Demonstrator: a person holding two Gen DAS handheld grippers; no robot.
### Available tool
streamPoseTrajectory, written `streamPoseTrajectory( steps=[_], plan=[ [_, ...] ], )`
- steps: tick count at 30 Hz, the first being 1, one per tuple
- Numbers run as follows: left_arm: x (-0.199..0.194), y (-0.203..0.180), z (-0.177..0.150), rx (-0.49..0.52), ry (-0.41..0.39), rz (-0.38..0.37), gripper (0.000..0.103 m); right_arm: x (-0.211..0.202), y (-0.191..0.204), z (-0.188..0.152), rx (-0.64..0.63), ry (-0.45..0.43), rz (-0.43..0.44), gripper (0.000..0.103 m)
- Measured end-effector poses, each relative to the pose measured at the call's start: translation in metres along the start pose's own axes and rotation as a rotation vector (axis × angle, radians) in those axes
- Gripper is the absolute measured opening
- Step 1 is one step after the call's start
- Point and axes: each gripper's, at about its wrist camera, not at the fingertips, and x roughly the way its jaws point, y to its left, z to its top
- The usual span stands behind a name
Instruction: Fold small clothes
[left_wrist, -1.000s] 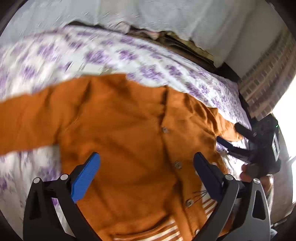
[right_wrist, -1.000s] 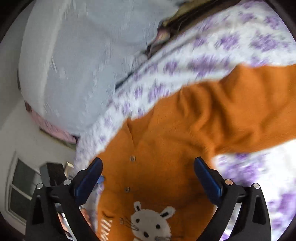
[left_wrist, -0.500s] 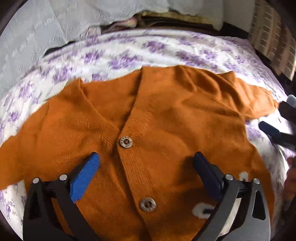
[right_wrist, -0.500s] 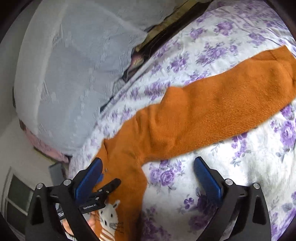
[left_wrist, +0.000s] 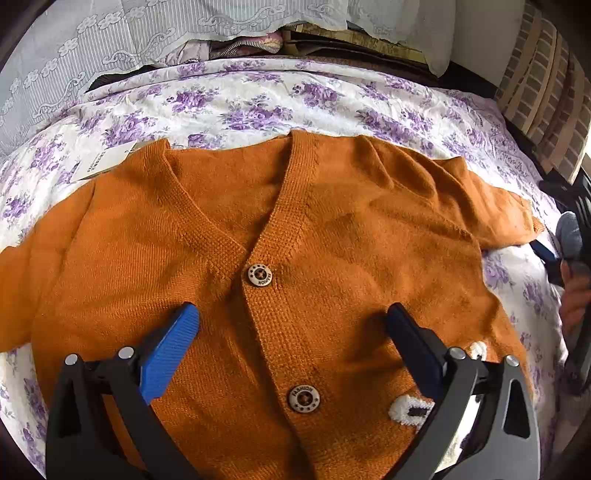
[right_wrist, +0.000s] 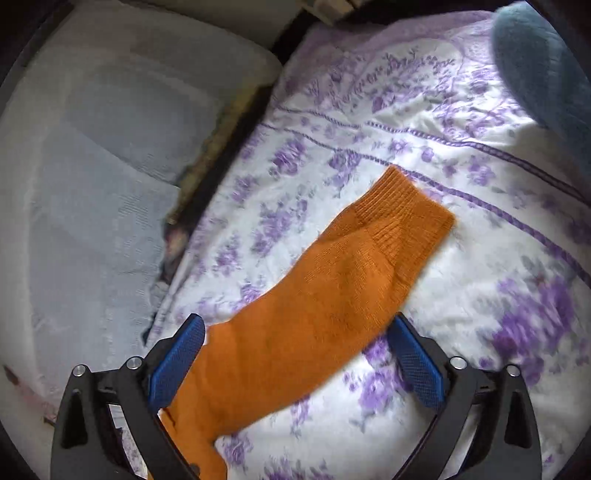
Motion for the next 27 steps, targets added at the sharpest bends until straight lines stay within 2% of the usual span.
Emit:
streamPoseTrajectory(
  steps=[2, 6, 8, 11, 13, 14, 15, 16, 17, 19, 23, 27],
  plan=[
    [0.000, 0.000, 0.000, 0.000, 0.000, 0.003, 0.098, 0.005, -0.002, 0.009, 0.041, -0.027, -0.008, 0.100],
    [0.000, -0.001, 0.000, 0.001, 0.000, 0.005, 0.099, 0.013, -0.006, 0.028, 0.098, -0.146, -0.015, 0.100],
    [0.000, -0.001, 0.000, 0.001, 0.001, 0.005, 0.099, 0.020, -0.003, 0.032, 0.057, -0.176, -0.028, 0.100],
    [0.000, -0.001, 0.000, 0.004, 0.003, 0.008, 0.099, 0.033, 0.012, 0.025, -0.107, -0.172, -0.077, 0.097],
    [0.001, -0.002, 0.000, 0.007, 0.004, 0.010, 0.099, 0.031, 0.009, 0.024, -0.096, -0.173, -0.064, 0.080],
    [0.001, -0.002, 0.000, 0.007, 0.005, 0.011, 0.099, 0.027, -0.002, 0.027, -0.028, -0.173, -0.006, 0.059],
    [0.001, -0.002, 0.000, 0.008, 0.005, 0.011, 0.099, 0.027, -0.012, 0.029, 0.026, -0.165, 0.014, 0.039],
    [0.001, -0.002, 0.001, 0.009, 0.006, 0.012, 0.099, 0.027, -0.022, 0.031, 0.077, -0.157, 0.019, 0.028],
    [0.001, -0.003, 0.001, 0.010, 0.006, 0.012, 0.099, 0.029, -0.035, 0.034, 0.140, -0.147, 0.029, 0.006],
    [0.002, -0.003, 0.001, 0.012, 0.007, 0.012, 0.099, 0.026, -0.040, 0.035, 0.176, -0.136, 0.070, 0.003],
    [0.001, -0.002, 0.001, 0.006, 0.004, 0.006, 0.099, 0.025, -0.034, 0.033, 0.149, -0.148, 0.064, 0.005],
    [-0.007, 0.008, 0.005, -0.040, -0.017, -0.057, 0.099, 0.014, -0.027, 0.033, 0.145, -0.173, 0.137, 0.005]
  ],
)
